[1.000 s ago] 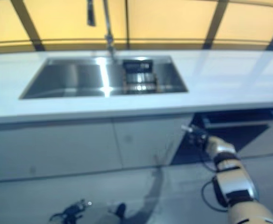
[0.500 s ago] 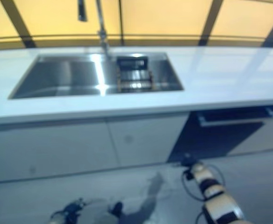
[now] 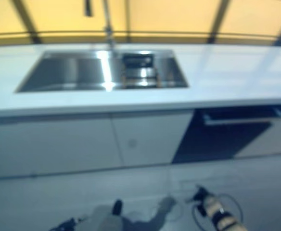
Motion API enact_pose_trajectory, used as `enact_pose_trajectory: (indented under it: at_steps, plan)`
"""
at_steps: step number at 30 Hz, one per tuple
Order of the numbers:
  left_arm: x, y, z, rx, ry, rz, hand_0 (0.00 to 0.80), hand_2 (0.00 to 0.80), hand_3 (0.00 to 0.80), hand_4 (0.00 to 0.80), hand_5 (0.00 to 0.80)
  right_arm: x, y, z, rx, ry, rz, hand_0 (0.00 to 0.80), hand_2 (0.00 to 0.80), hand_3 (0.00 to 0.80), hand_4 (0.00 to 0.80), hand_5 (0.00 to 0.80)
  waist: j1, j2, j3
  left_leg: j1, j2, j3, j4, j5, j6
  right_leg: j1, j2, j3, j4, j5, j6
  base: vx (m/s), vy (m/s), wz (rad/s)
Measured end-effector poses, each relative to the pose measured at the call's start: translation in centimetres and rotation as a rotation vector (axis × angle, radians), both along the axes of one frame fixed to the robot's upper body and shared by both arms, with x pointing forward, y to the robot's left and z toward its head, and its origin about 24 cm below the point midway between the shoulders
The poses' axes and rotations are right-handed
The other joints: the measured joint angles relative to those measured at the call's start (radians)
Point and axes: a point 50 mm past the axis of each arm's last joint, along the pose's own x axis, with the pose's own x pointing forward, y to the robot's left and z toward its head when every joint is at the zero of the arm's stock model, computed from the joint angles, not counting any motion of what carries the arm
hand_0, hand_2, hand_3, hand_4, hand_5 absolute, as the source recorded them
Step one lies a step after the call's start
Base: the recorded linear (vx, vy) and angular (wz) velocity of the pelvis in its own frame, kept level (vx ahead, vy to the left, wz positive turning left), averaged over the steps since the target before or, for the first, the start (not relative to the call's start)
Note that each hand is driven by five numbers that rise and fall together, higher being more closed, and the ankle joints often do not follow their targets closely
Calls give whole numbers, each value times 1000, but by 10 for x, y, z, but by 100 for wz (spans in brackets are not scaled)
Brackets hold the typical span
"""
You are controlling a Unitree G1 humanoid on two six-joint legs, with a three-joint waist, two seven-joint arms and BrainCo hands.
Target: Take plates into dishwasher
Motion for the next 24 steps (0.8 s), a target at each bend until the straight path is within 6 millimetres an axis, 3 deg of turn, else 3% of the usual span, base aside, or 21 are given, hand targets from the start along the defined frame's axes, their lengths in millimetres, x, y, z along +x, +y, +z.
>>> enact_pose_trajectory:
  at_steps: [3,4,5,8,9,10,12,15,19,24]
  plan:
    - [-12,-10,-7,-26,45,8,0,0,0,0,0,-10,-11,-1,9,-24,-80,0,0,0,0,0,-42,6,-11,84,-29,-1,156,-26,-23,15,-50,-9,-5,11,12,-186,164,49]
    - [-9,-16,-8,-40,43,5,0,0,0,0,0,-18,-17,-2,8,-31,-119,0,0,0,0,0,-78,2,-13,98,-64,-2,193,-46,-22,19,-80,5,13,7,17,-108,256,75]
    - [-6,-20,-9,-56,40,2,0,0,0,0,0,-25,-21,-4,14,-30,-164,0,0,0,0,0,-97,10,-20,121,-79,-6,143,-38,-10,4,-89,15,34,7,18,-99,272,50]
    - [-9,-16,-8,-58,69,-2,0,0,0,0,0,-48,-9,-18,45,37,-247,0,0,0,0,0,-118,17,-76,185,-83,6,-32,-37,-9,-18,-81,17,39,3,30,-72,139,18]
    - [-5,-16,-7,-58,63,-12,0,0,0,0,0,-54,-5,-21,51,59,-258,0,0,0,0,0,-121,10,-83,194,-84,8,-66,-40,-13,-23,-80,18,35,3,53,-73,107,19]
    - [-4,-16,-7,-60,66,-26,0,0,0,0,0,-60,-1,-25,56,89,-281,0,0,0,0,0,-118,-1,-96,195,-85,7,-90,-39,-35,-32,-79,26,27,11,87,-67,97,2]
    - [-10,-16,-9,-68,92,-52,0,0,0,0,0,-72,9,-31,72,142,-313,0,0,0,0,0,-116,-21,-124,193,-91,13,-90,-39,-34,-34,-85,39,7,30,99,-62,116,-17]
    - [-36,-17,-14,-75,175,-46,0,0,0,0,0,-80,16,-35,76,173,-323,0,0,0,0,0,-116,-26,-169,195,-93,30,-93,-39,-32,-38,-84,57,-14,46,99,-78,108,-20]
    - [-57,-19,-18,-103,224,-36,0,0,0,0,0,-90,14,-36,56,200,-325,0,0,0,0,0,-114,22,-204,173,-82,33,-93,-35,-24,-66,-69,83,-33,71,84,-85,67,-15]
    - [-60,-35,-22,-151,226,-31,0,0,0,0,0,-95,14,-37,46,226,-330,0,0,0,0,0,-114,51,-216,157,-83,33,-92,-24,-29,-76,-62,92,-57,103,85,-78,17,-8]
